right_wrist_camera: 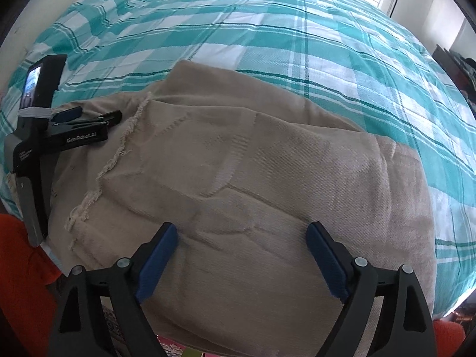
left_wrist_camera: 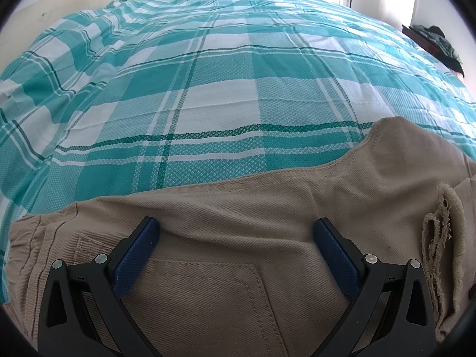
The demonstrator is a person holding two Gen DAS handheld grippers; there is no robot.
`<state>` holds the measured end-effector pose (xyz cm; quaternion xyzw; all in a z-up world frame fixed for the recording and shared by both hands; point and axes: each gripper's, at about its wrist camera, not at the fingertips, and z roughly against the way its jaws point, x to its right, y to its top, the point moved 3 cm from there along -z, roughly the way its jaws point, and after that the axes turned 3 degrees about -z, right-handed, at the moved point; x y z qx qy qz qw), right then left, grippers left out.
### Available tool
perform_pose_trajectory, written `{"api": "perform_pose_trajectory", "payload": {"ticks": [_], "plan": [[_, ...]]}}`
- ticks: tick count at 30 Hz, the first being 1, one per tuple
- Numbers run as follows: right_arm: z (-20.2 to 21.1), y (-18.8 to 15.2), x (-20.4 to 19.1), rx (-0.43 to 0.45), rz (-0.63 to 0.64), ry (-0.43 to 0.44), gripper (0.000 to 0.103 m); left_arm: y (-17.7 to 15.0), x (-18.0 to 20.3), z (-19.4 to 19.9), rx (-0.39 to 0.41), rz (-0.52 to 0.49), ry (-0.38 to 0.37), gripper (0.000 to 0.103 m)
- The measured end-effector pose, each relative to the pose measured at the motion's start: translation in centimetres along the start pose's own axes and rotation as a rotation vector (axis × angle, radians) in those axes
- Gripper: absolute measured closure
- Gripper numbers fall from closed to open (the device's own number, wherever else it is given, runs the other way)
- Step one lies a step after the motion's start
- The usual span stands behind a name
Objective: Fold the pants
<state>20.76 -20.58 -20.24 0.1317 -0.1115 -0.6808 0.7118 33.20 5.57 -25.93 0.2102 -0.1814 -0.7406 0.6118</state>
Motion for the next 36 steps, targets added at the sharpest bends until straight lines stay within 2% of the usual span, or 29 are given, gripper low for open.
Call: {"api": "perform_pose_trajectory", "payload": {"ticks": [11, 20, 28, 36], "plan": [[0.0, -0.1, 0.2, -0.003, -0.003, 0.019, 0.013, 0.0, 0.0, 0.0, 0.0, 0.0, 0.0, 0.0], [1.4, -0.4, 0.5, 0.064, -0.049, 0.092, 0.014, 0.0, 0.0, 0.0, 0.0, 0.0, 0.0, 0.0], [4.0, -1.4, 1.3, 0.159, -0.093, 0.141, 0.014, 0.0, 0.0, 0.0, -0.001, -0.001, 0.001, 0.0], [7.9, -1.0, 3.8, 0.324, -0.136, 0.161, 0.014, 0.0, 0.1, 0.0, -0.001, -0.001, 0.001, 0.0]]}}
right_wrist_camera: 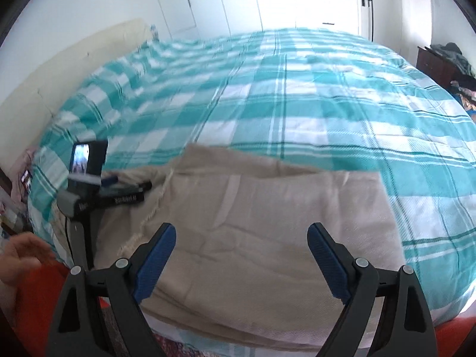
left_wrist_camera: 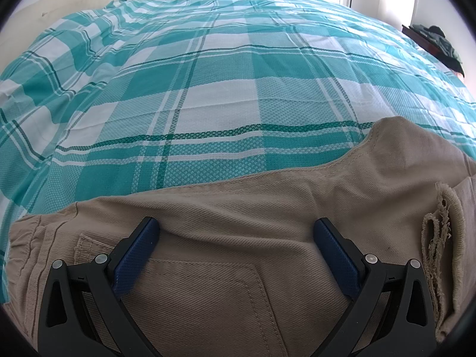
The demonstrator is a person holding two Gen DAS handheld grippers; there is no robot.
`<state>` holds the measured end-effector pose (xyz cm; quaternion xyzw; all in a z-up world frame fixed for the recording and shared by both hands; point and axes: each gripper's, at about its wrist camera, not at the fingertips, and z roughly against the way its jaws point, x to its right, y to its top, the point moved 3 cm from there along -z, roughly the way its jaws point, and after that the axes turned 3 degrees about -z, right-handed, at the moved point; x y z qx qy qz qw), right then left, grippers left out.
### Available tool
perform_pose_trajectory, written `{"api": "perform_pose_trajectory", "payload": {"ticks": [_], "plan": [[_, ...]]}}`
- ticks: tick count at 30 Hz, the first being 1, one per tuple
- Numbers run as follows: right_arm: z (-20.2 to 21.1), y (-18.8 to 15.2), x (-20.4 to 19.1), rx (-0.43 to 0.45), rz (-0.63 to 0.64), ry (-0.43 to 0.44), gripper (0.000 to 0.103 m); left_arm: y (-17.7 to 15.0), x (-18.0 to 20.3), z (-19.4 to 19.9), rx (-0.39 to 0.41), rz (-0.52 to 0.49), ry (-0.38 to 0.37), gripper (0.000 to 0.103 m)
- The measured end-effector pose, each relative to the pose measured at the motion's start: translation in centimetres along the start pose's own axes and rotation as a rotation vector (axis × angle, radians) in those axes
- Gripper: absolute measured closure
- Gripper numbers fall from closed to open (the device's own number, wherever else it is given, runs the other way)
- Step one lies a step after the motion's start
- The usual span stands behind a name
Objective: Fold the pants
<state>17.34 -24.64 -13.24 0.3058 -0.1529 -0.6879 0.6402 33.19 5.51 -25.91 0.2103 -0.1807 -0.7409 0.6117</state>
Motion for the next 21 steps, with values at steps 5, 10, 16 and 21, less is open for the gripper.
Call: {"api": "perform_pose_trajectory", "payload": {"ticks": [5, 10, 16, 21], "plan": [[-2.4, -1.8, 0.4, -0.101, 0.0, 0.109, 0.014, 0.1, 0.0, 0.0, 0.0, 0.0, 0.0, 0.0], [-2.9, -3.2, -0.2, -0.195, 0.012, 0.185, 0.024, 0.0, 0.0, 0.1, 0.001, 0.0, 0.0, 0.0], [-3.1, 5.3, 3.9, -0.142, -0.126, 0.237, 0.024, 0.0, 0.0, 0.0, 0.001, 0.0, 0.0, 0.0], [-11.1, 4.1, 10.4, -0.422, -0.332, 0.179, 0.051, 0.0, 0.0, 0.1, 0.001, 0.0, 0.001, 0.0]]}}
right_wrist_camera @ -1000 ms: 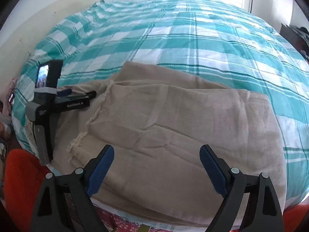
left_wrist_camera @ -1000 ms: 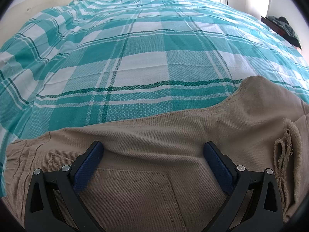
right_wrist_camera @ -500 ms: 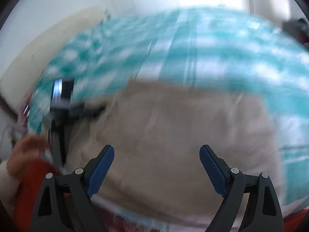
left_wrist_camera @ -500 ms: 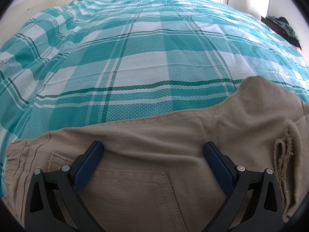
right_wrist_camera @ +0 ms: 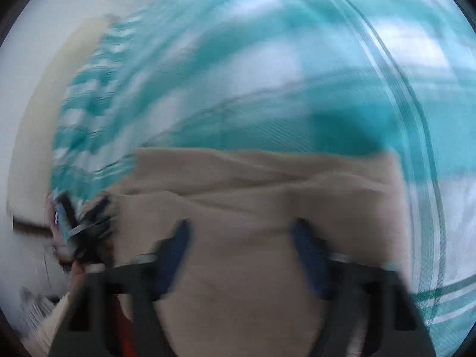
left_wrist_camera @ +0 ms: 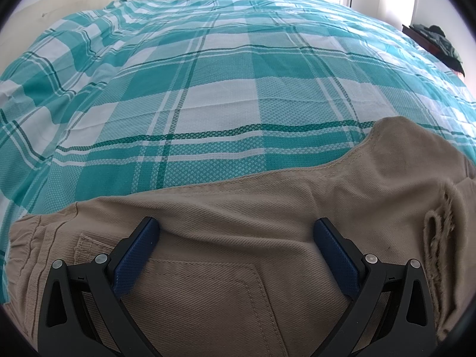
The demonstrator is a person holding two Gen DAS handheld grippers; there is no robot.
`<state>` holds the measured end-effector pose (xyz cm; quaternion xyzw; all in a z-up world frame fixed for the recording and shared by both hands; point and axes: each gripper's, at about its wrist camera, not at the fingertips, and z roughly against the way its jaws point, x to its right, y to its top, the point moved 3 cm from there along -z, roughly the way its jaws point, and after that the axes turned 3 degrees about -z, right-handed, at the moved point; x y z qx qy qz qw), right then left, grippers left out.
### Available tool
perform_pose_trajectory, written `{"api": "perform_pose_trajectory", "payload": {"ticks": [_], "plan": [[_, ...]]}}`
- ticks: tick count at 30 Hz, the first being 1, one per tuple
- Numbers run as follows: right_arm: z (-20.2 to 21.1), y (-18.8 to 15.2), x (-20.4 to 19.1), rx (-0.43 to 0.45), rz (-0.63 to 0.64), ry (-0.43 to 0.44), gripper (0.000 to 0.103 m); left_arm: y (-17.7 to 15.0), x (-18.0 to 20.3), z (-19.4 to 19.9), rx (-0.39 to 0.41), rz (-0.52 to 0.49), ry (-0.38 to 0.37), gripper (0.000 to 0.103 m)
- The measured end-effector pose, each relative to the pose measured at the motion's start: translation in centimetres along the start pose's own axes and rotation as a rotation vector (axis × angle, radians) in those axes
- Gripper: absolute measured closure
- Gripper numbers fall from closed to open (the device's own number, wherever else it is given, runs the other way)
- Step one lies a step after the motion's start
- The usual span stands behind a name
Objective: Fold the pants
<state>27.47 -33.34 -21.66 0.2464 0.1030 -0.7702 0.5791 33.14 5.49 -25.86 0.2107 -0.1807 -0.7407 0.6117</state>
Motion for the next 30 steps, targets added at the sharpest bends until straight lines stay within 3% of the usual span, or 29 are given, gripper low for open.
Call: {"api": "perform_pose_trajectory", "payload": {"ticks": [2, 4, 5, 8, 11, 13, 15, 17, 18, 20, 22, 24, 30], "plan": [[2.0, -1.5, -1.1, 0.073, 0.037, 0.035, 0.05, 0.0, 0.0, 0.0, 0.0, -0.001, 0.001, 0.0], [3.8, -4.2, -2.9, 0.111, 0.125, 0.079, 0.041, 0.1, -0.1, 0.0, -0.002, -0.002, 0.004, 0.0], [4.3, -6.2, -3.7, 0.125, 0.168, 0.086, 0.031, 0.1, 0.0, -0.1, -0.01, -0.005, 0.006, 0.0], [2.4, -11.8, -3.9, 0.086, 0.227, 0.02, 0.028, 0.8, -0.5, 0.4, -0.053, 0.001, -0.025, 0.001], [2.6, -14.9, -4.2, 0.168, 0.301, -0.057, 0.028, 1.2, -1.7, 3.5, -0.047, 0.099, -0.066, 0.012], [2.9, -15.3, -4.3, 0.176, 0.325, -0.073, 0.028, 1.0, -1.9, 6.5, -0.022, 0.169, -0.168, 0.013], [3.2, -15.3, -4.1, 0.186, 0.307, -0.048, 0.028, 0.2, -1.0, 9.6, -0.005, 0.212, -0.358, 0.013], [3.5, -15.4, -3.0, 0.207, 0.264, -0.007, 0.028, -1.1, 1.2, 11.7, -0.037, 0.179, -0.533, 0.014], [3.7, -15.4, -2.8, 0.213, 0.253, 0.005, 0.028, -1.6, 2.0, 12.4, -0.044, 0.156, -0.563, 0.016], [4.4, -15.6, -2.8, 0.218, 0.253, 0.025, 0.028, -2.8, 3.7, 13.4, -0.053, 0.108, -0.593, 0.026], [6.1, -15.9, -3.2, 0.237, 0.269, 0.061, 0.028, -3.6, 5.0, 13.7, -0.068, 0.064, -0.604, 0.043], [8.4, -16.3, -3.5, 0.3, 0.304, 0.069, 0.028, -4.2, 6.0, 13.7, -0.085, 0.014, -0.583, 0.053], [10.8, -18.6, -2.2, 0.352, 0.336, 0.018, 0.028, -5.1, 7.7, 13.3, -0.125, -0.037, -0.562, 0.057]]}}
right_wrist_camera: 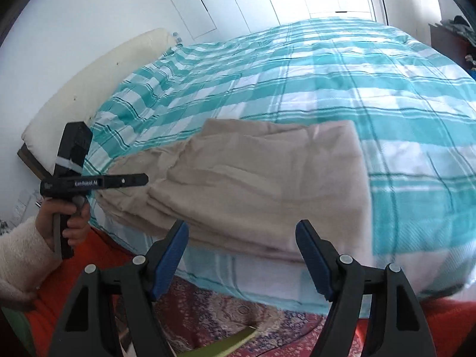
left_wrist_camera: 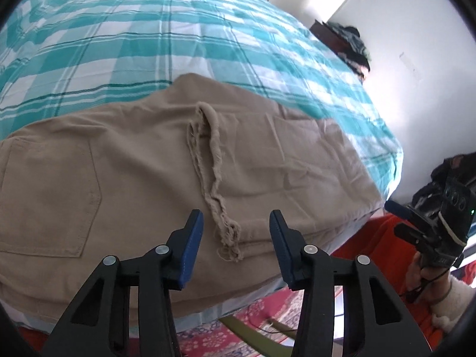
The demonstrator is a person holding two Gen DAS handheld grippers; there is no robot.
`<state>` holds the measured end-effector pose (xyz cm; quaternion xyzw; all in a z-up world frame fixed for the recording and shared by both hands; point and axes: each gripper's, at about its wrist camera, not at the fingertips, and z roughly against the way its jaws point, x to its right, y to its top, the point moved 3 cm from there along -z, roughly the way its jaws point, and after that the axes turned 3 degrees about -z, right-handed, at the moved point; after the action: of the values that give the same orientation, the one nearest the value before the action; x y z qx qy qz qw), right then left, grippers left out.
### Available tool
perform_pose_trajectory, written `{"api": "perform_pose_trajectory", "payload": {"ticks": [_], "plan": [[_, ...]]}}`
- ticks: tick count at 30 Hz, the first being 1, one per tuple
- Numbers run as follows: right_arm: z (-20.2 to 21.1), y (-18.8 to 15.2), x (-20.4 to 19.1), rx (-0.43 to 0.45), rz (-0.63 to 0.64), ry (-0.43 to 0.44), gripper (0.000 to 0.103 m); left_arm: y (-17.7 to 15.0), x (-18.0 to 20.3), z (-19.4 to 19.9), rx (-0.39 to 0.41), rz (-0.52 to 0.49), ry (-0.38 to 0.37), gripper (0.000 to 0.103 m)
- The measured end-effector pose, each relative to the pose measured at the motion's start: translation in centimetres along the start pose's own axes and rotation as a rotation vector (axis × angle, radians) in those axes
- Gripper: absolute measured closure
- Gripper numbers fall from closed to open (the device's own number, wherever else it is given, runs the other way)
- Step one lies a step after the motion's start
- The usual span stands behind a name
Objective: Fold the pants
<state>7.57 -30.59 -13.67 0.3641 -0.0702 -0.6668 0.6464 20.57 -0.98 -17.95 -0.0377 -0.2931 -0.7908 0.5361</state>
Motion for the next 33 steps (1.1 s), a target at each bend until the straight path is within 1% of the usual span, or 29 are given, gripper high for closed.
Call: {"api": "perform_pose_trajectory", "payload": {"ticks": [2, 3, 4, 6, 7, 9, 11, 14, 16, 17, 19, 20, 21, 22, 23, 24, 25, 26, 27, 28, 30, 32, 33], "plan": [[0.0, -0.7, 0.5, -0.009, -0.018, -0.006, 0.028, -0.5, 0.3, -0.6, -0.023, -0.006, 0.017, 0.063], [-0.1, -0.7, 0.7, -0.013, -0.027, -0.005, 0.028, -0.7, 0.3, -0.9, -0.031, -0.004, 0.02, 0.072], [-0.1, -0.7, 0.8, -0.012, -0.031, -0.003, 0.028, -0.8, 0.4, -1.1, -0.036, -0.001, 0.02, 0.087], [0.3, -0.4, 0.7, 0.015, -0.022, -0.003, 0.028, -1.0, 0.6, -1.1, -0.017, -0.002, 0.049, 0.095], [0.6, -0.5, 0.7, 0.023, -0.019, -0.004, 0.028, -1.0, 0.7, -1.1, -0.01, 0.001, 0.05, 0.098], [1.0, -0.4, 0.8, 0.041, -0.02, -0.011, 0.028, -1.3, 1.0, -0.6, 0.009, -0.006, 0.057, 0.099], [1.7, 0.1, 1.1, 0.065, -0.024, -0.024, 0.028, -1.8, 1.2, -0.4, 0.014, -0.02, 0.065, 0.1], [2.5, 1.9, 2.2, 0.118, -0.055, -0.036, 0.028, -2.3, 0.5, -0.9, -0.008, 0.011, 0.052, 0.1], [2.0, 3.2, 2.8, 0.113, -0.071, -0.028, 0.028, -2.6, 0.4, -0.9, -0.015, 0.018, 0.049, 0.1], [1.3, 3.7, 2.9, 0.095, -0.071, -0.002, 0.029, -2.8, 0.5, -0.7, -0.022, 0.005, 0.055, 0.1], [-0.7, 3.5, 3.2, 0.037, -0.066, 0.053, 0.032, -3.3, 0.7, -0.5, -0.033, -0.018, 0.07, 0.1], [-2.6, 2.6, 3.6, -0.045, -0.077, 0.075, 0.038, -3.6, 0.7, -0.3, -0.042, -0.03, 0.077, 0.1], [-4.1, 1.5, 3.9, -0.122, -0.094, 0.078, 0.04, -3.7, 0.8, 0.1, -0.041, -0.036, 0.093, 0.099], [-5.4, 0.1, 4.2, -0.177, -0.099, 0.065, 0.04, -3.8, 0.9, 0.7, -0.03, -0.04, 0.119, 0.098], [-5.5, -0.4, 4.2, -0.177, -0.084, 0.054, 0.04, -3.6, 1.1, 1.8, -0.001, -0.046, 0.143, 0.098], [-5.4, -0.6, 4.0, -0.165, -0.069, 0.046, 0.04, -3.3, 1.4, 2.6, 0.027, -0.05, 0.146, 0.094], [-5.2, -0.5, 3.8, -0.159, -0.063, 0.04, 0.04, -2.9, 1.8, 3.3, 0.055, -0.056, 0.142, 0.083], [-5.0, -0.3, 3.6, -0.161, -0.059, 0.035, 0.04, -2.0, 2.5, 4.0, 0.091, -0.072, 0.138, 0.076], [-5.1, -0.3, 3.5, -0.168, -0.058, 0.033, 0.04, -1.3, 3.0, 4.3, 0.113, -0.089, 0.138, 0.067], [-5.2, -0.4, 3.6, -0.173, -0.056, 0.032, 0.04, -0.6, 3.6, 4.3, 0.129, -0.109, 0.139, 0.065], [-5.5, -0.7, 3.7, -0.183, -0.048, 0.025, 0.04, 1.1, 4.9, 3.2, 0.138, -0.143, 0.131, 0.065], [-5.6, -0.7, 3.5, -0.186, -0.036, 0.01, 0.04, 2.0, 6.1, 1.0, 0.132, -0.175, 0.115, 0.065], [-5.7, -0.7, 3.2, -0.187, -0.032, 0.003, 0.04, 2.1, 6.4, -0.2, 0.119, -0.186, 0.119, 0.07]]}}
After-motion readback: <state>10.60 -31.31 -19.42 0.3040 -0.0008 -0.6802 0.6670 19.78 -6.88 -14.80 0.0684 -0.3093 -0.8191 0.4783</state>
